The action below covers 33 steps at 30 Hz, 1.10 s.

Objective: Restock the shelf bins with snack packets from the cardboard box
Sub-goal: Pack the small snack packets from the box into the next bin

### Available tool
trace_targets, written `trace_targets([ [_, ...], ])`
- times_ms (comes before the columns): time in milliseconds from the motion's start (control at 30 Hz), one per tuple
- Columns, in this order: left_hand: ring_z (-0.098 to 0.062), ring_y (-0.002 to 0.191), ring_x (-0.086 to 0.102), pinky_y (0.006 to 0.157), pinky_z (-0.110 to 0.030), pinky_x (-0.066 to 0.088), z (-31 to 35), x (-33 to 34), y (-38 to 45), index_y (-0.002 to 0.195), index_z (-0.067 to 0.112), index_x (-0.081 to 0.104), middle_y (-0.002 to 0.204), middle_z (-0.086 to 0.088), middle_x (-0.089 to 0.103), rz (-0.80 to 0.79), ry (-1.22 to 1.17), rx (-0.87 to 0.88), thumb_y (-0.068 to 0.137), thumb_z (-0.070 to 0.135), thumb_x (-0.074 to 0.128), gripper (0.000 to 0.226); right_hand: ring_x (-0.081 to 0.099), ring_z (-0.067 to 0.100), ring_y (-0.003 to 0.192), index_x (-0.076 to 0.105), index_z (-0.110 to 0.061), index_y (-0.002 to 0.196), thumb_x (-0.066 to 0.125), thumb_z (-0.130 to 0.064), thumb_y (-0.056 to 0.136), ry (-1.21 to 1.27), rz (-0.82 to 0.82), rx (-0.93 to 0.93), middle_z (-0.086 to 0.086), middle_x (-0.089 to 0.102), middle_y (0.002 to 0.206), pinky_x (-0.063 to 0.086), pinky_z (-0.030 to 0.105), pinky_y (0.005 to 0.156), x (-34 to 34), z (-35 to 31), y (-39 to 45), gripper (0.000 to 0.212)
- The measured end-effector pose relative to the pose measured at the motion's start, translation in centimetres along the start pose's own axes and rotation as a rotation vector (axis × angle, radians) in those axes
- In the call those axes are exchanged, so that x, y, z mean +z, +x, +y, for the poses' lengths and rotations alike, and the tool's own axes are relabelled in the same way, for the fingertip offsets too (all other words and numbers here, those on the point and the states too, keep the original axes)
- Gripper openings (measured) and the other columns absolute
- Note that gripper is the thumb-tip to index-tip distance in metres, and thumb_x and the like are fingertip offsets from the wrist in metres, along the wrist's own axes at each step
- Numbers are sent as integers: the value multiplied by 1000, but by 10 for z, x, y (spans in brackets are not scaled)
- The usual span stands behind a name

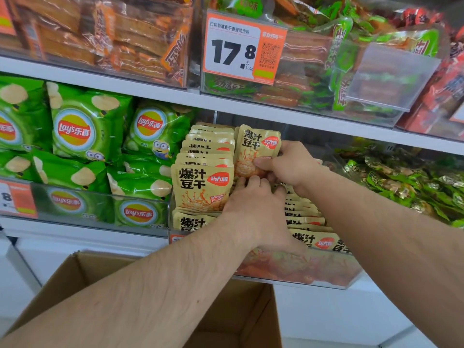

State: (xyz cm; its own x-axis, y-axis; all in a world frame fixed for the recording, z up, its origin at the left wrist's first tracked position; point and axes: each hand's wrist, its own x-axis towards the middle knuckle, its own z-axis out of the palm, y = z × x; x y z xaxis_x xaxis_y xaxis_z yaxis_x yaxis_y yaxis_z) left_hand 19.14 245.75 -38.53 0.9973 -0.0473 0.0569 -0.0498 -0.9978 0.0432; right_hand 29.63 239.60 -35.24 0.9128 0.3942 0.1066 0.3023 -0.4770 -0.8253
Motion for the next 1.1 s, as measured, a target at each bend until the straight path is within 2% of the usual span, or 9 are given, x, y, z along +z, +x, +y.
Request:
trace_targets([
  [133, -36, 142, 16, 122, -50, 9, 0, 1, 1, 154, 16, 19, 153, -15, 24, 1, 2, 0, 65, 87, 55, 120, 70, 12, 81, 72, -24, 87, 79, -17, 82, -103, -46, -32, -6, 75, 86, 56, 31, 76, 2, 3, 0, 11],
  [267, -36, 143, 14, 122, -50, 7, 0, 2, 2, 154, 16, 18, 154, -16, 23, -1, 9, 1, 65, 88, 54, 120, 68, 6, 82, 72, -25, 89, 78, -18, 82, -132, -61, -34, -10, 72, 84, 51, 22, 70, 3, 2, 1, 11],
  [400, -36, 145, 12, 122, -50, 6, 0, 2, 2, 155, 16, 16, 156, -16, 20, 4, 8, 2, 65, 87, 55, 121, 70, 12, 87, 75, -19, 95, 80, -18, 80, -145, -39, -16, -4, 75, 93, 56, 33, 83, 3, 3, 1, 16],
  [600, -37, 147, 9, 122, -51, 6, -1, -1, 2, 156, 14, 14, 158, -17, 18, -17, 15, 1, 66, 87, 54, 122, 67, 7, 81, 72, -20, 92, 82, -20, 78, -173, -22, 11, -6, 73, 89, 52, 24, 68, 0, 1, -4, 17],
  [667, -36, 147, 12, 122, -50, 9, 1, -6, -3, 155, 13, 15, 158, -17, 20, -43, 15, -3, 68, 85, 55, 120, 68, 10, 81, 70, -19, 87, 85, -25, 74, -207, 14, 31, -4, 73, 85, 54, 28, 69, -4, -1, -11, 20],
  [800, -32, 137, 34, 114, -45, 33, 5, -15, -37, 142, 12, 38, 144, -12, 42, 127, -60, 55, 77, 74, 54, 92, 64, 20, 87, 67, -12, 100, 84, -42, 73, -346, 208, -4, 2, 69, 91, 52, 35, 78, -11, -11, -38, 44],
  [867, -24, 122, 48, 98, -43, 46, 1, -12, -71, 129, 17, 51, 128, -3, 55, 296, -123, 138, 78, 67, 45, 71, 59, 15, 85, 63, -20, 97, 80, -43, 77, -345, 305, -55, -6, 63, 85, 45, 30, 74, -7, -17, -63, 35],
  [967, -20, 93, 60, 77, -33, 51, -21, 13, -128, 107, 23, 64, 94, 7, 64, 462, -213, 186, 75, 45, 56, 40, 57, 13, 72, 63, -22, 80, 69, -28, 82, -302, 427, -188, -12, 56, 66, 45, 29, 68, 15, -19, -109, 9],
  [1100, -6, 89, 53, 80, -25, 44, -66, 45, -188, 115, 34, 60, 93, 20, 60, 61, -359, -123, 85, 39, 61, 31, 50, 11, 58, 59, -21, 68, 67, -16, 78, -211, 310, -359, -12, 51, 55, 38, 27, 57, 75, -11, -169, 13],
])
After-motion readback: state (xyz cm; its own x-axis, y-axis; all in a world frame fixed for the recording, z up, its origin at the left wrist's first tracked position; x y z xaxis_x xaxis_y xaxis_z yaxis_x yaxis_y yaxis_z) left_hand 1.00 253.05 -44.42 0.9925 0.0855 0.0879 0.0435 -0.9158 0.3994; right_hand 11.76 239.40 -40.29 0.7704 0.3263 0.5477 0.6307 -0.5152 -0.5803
